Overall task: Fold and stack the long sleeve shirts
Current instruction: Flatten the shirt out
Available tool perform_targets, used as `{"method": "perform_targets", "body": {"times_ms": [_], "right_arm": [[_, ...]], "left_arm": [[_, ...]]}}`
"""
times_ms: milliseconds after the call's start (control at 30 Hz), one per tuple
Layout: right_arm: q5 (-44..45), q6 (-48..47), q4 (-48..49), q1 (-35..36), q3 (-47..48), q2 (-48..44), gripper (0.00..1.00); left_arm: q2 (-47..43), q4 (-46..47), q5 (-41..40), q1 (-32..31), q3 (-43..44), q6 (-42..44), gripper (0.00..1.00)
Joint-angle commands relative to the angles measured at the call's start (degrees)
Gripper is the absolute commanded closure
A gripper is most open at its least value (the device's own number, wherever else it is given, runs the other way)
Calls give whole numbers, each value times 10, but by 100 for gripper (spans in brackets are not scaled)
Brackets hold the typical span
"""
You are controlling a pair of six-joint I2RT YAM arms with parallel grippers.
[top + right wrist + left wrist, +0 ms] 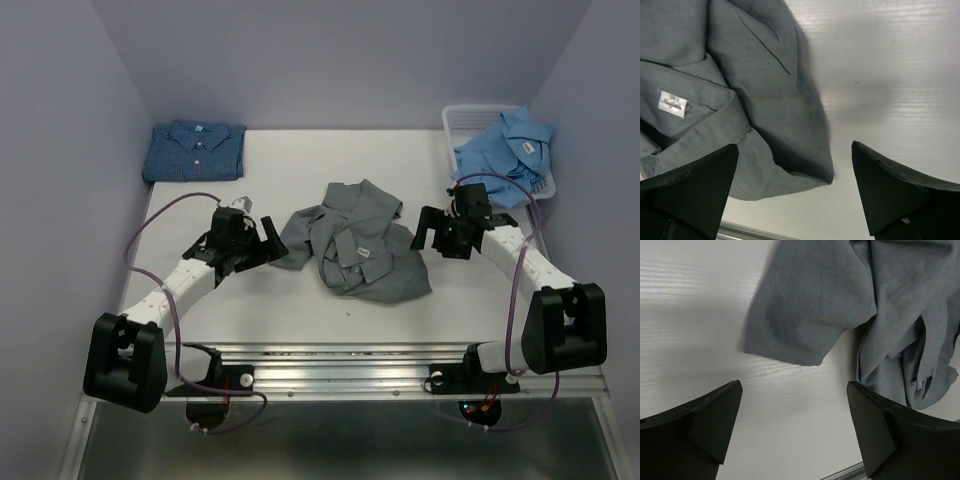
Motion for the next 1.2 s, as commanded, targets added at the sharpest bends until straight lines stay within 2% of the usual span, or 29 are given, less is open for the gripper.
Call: {"method": "perform_targets", "body": {"times_ms": [0,233,633,700,733,767,800,967,1100,1167], "right_arm": [[-9,17,-14,1,-11,-23,0],[11,23,-42,1,-14,-46,0],[13,41,-63,1,-40,-65,0],[17,48,-77,1,-45,-69,0],[20,51,-82,1,-50,-72,0],[28,55,-89,1,-54,-73,0],[32,57,-93,1,-59,-73,0],[63,74,-94,39,-78,-35,0],[87,84,-67,120,-61,17,0],[87,91,-62,137,-53,37,3]], "left_arm": [[36,47,52,-10,-1,-3,1],[130,22,-34,-35,55,13,1],[276,6,-87,-95,169,50,1],[290,-10,-106,-102,188,56,12],[300,-17,-113,-104,195,59,22],[302,-33,-140,-106,206,59,75],[303,-41,-150,-109,209,56,100],[253,-55,-157,-112,213,59,100],[193,-70,-153,-113,217,61,100],[173,-81,-150,-113,216,61,100]]}}
